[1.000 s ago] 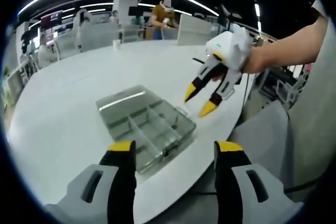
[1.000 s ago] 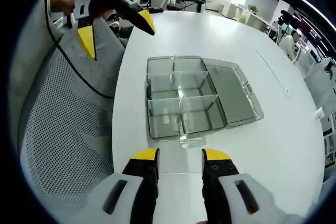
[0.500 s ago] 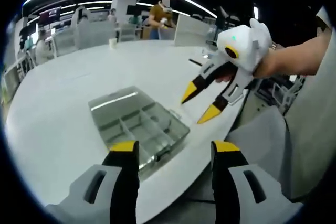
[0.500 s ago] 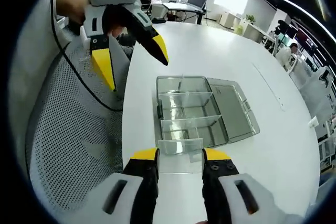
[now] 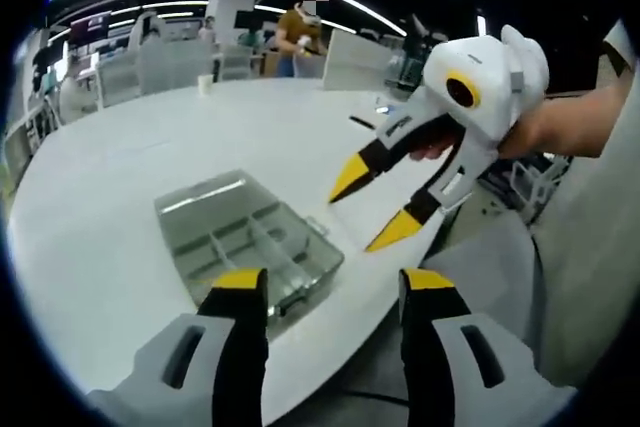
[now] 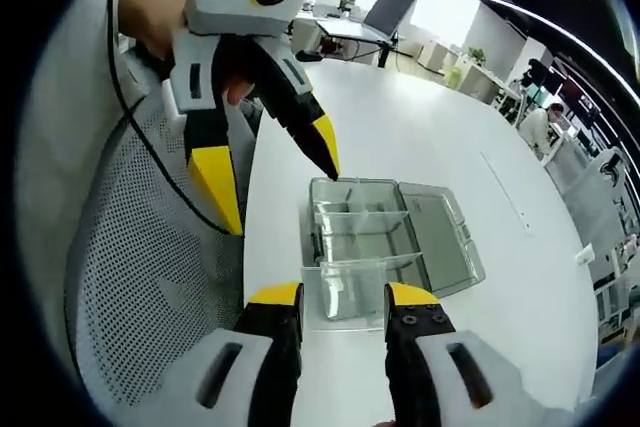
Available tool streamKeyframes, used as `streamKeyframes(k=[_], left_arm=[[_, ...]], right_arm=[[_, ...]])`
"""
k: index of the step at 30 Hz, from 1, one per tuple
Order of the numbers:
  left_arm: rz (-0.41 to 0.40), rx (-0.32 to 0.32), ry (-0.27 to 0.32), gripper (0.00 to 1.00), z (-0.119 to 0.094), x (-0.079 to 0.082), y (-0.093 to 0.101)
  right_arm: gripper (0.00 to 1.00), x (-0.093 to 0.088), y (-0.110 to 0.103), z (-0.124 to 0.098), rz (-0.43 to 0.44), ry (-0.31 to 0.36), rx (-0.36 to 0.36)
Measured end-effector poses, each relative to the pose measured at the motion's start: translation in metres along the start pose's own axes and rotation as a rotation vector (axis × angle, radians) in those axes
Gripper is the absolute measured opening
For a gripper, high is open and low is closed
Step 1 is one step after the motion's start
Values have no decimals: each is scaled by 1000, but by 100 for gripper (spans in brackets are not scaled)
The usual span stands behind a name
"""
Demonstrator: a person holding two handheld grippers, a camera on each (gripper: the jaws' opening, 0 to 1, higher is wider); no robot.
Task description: Insert the divider into the dual guide fixture by aligning both edges with the guide slots and pushing it downward to the bottom, including one-sided entry, uneven engagement, binding, and posture correction.
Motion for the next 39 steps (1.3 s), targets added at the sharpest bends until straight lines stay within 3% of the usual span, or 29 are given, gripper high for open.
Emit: streamKeyframes(k=[16, 39], left_arm=[[-45, 0, 46, 49, -7, 9, 2], [-150, -22, 124, 44, -13, 17, 1]], right_arm=[[27, 16, -6, -14, -38, 37, -33], [27, 39, -11, -25, -157, 93, -99]])
Point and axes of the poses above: the point that each gripper's makers call its tool centre point, and the gripper's own axes: z roughly forward along the fingers, y roughly to its right, x roughly out of its top, the point moved 10 cm from there along -z, roughly backward along the fingers, and after that the axes turned 4 degrees about -x, right-handed, at the moved point
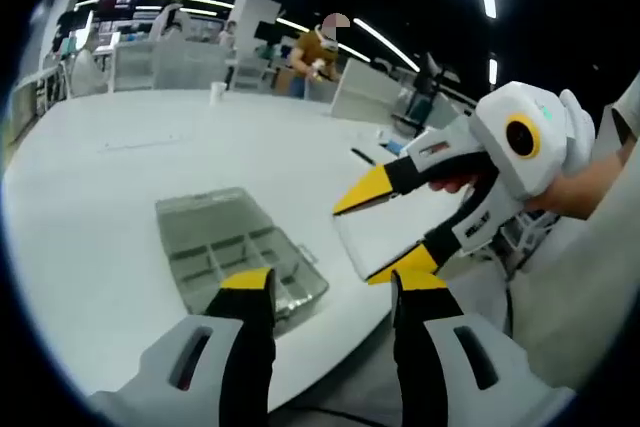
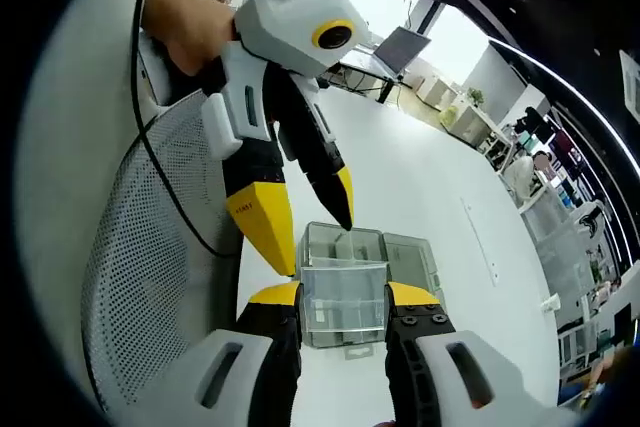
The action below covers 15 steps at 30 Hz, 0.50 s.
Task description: Insert the divider into the dual guide fixture by aligning both edges with the guide slots and pushing it downward to the bottom, including one-sided entry, uneven engagement, binding, and posture correction.
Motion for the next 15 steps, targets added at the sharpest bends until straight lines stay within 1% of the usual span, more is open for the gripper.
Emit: streamKeyframes(k=[8, 12, 15], left_arm=[[-44, -6, 12, 38, 1, 2, 0], [-77, -7, 28, 36, 1, 4, -2], [-79, -9, 29, 35, 1, 5, -1]], right_arm=[[27, 6, 0, -2, -37, 15, -17], [27, 8, 1, -3, -52, 19, -20], [27, 8, 1, -4, -56, 22, -21]])
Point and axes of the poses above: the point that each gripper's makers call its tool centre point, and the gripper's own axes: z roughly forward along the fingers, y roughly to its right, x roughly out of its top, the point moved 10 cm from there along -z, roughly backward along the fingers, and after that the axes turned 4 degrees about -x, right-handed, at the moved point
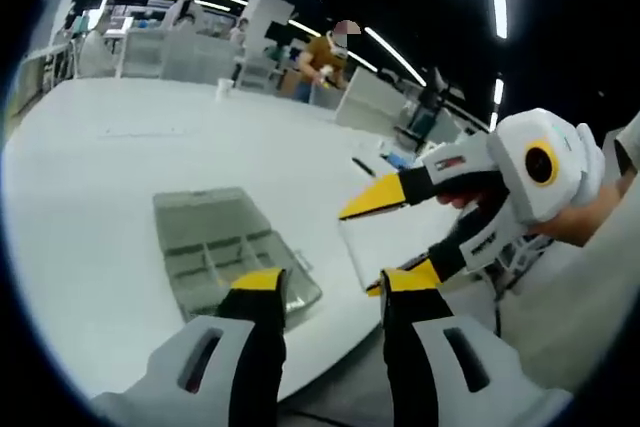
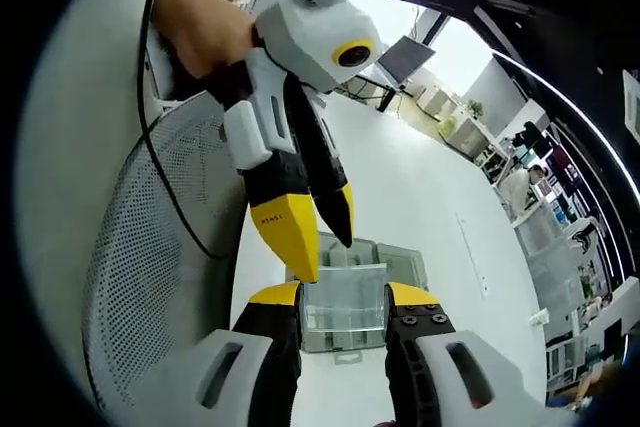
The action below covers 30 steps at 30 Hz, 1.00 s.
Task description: Insert the divider into the dual guide fixture by aligning both edges with the guide slots and pushing it downward to the bottom, including one-sided entry, uneven engagement, binding, and posture correction.
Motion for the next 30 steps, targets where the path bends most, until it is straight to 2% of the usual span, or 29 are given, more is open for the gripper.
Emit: streamKeyframes(k=[18, 30], left_arm=[[-103, -27, 17, 19, 3, 4, 0], [-147, -54, 0, 9, 6, 3, 3]], right_arm=[[27, 5, -2, 0, -60, 11, -1], [27, 9, -1, 0, -98, 26, -8]])
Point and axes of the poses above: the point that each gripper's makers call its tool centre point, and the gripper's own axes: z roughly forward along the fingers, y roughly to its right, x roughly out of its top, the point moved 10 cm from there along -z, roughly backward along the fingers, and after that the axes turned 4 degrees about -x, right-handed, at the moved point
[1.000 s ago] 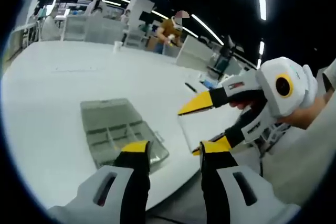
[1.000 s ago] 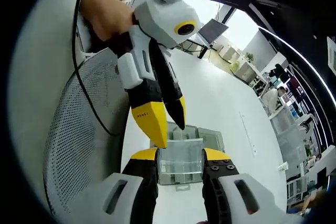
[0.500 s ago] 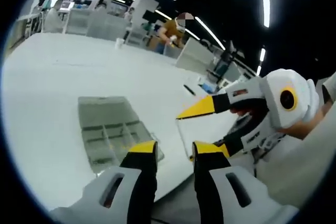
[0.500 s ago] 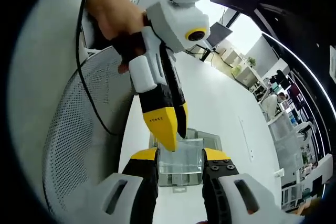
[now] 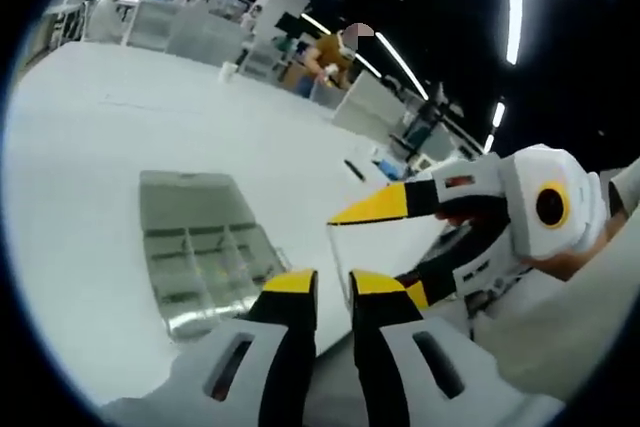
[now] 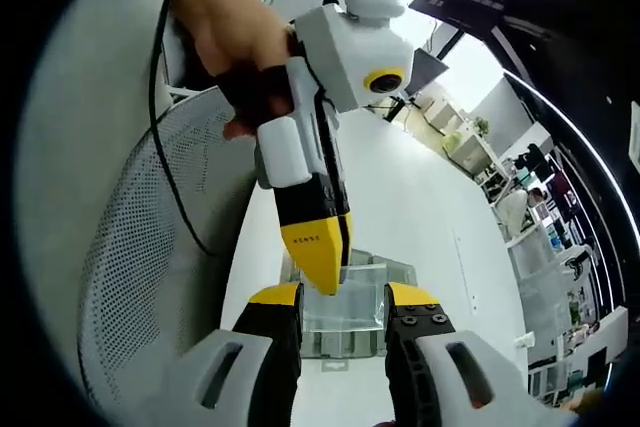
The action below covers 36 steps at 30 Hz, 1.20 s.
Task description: Insert the divider into the dual guide fixture by aligning both edges with the guide slots and pushing it downward to the bottom, including one-sided entry, uneven engagement, binding, and posture correction.
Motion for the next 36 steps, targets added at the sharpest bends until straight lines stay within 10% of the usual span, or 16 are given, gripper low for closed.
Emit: streamKeyframes(k=[36], left_arm=[[-139, -50, 6, 0, 2, -3, -3]], right_arm=[[30, 1, 1, 3, -10, -24, -4]])
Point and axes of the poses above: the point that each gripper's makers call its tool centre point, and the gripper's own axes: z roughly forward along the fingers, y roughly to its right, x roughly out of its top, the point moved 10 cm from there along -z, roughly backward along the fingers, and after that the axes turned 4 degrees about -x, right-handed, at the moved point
